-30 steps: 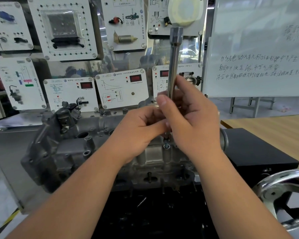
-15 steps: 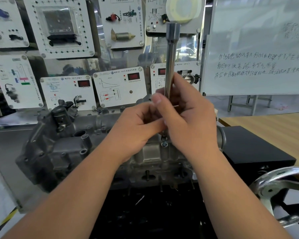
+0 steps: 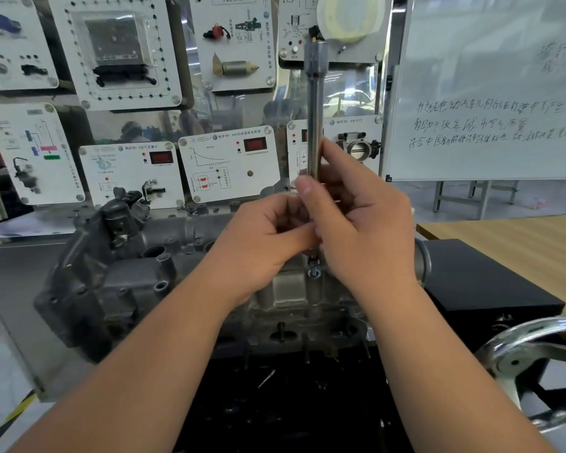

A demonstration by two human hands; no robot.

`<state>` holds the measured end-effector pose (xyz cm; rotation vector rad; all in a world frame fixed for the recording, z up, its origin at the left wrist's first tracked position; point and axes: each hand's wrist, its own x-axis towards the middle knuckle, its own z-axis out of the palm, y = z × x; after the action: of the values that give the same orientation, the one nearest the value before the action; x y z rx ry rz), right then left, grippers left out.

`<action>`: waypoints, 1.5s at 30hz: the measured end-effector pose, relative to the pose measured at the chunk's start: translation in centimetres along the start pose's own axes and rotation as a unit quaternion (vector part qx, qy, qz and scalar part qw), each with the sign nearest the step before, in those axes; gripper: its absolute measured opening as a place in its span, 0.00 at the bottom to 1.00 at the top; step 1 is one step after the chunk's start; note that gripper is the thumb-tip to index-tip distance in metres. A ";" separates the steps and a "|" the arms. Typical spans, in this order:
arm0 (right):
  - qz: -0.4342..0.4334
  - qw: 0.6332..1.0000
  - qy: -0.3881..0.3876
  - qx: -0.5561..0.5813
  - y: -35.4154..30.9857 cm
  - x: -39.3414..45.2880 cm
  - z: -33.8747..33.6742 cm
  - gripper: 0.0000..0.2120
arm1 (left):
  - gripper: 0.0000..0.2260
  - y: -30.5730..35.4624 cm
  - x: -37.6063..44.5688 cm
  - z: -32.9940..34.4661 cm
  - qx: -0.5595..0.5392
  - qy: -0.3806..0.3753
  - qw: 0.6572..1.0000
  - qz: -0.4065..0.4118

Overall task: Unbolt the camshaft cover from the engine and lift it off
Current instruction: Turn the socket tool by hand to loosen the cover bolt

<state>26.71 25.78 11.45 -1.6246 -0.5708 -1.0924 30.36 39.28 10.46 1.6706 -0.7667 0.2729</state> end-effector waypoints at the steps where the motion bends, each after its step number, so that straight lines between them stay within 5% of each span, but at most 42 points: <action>1: -0.006 1.000 0.017 -0.004 0.1 -0.1 0.1 0.18 | 0.12 0.0 0.0 0.1 0.012 0.006 1.000 -0.001; 11: -0.019 0.999 0.023 0.017 0.2 -0.1 0.3 0.20 | 0.26 0.5 -0.2 0.1 0.040 -0.006 0.999 -0.007; 15: -0.021 1.000 0.005 -0.002 0.4 -0.2 0.1 0.18 | 0.15 0.3 -0.3 -0.4 0.000 -0.022 1.000 -0.020; 19: -0.013 1.000 -0.010 0.017 0.1 0.0 -0.3 0.19 | 0.15 0.2 -0.2 -0.6 -0.009 -0.043 0.999 -0.023; 23: 0.011 1.000 -0.015 0.021 -0.2 0.2 -0.3 0.12 | 0.17 0.0 -0.1 -0.3 0.016 -0.037 0.999 -0.004; 26: 0.011 1.000 -0.010 0.013 -0.1 0.2 -0.4 0.05 | 0.08 -0.1 0.0 -0.1 0.004 -0.034 0.999 0.008; 32: 0.007 0.999 -0.033 0.019 -0.4 -0.1 0.0 0.21 | 0.07 0.3 -0.3 -0.4 -0.018 -0.065 0.998 0.007; 40: -0.002 1.000 0.021 -0.008 0.1 0.0 0.0 0.08 | 0.16 -0.1 0.1 0.1 0.036 -0.023 0.999 0.013; 45: 0.008 0.999 -0.007 0.032 0.0 -0.1 0.0 0.20 | 0.11 0.1 -0.2 -0.4 -0.029 -0.056 0.998 -0.012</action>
<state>26.67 25.80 11.34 -1.5808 -0.5961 -1.0418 30.25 39.75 10.50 1.6484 -0.8305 0.1402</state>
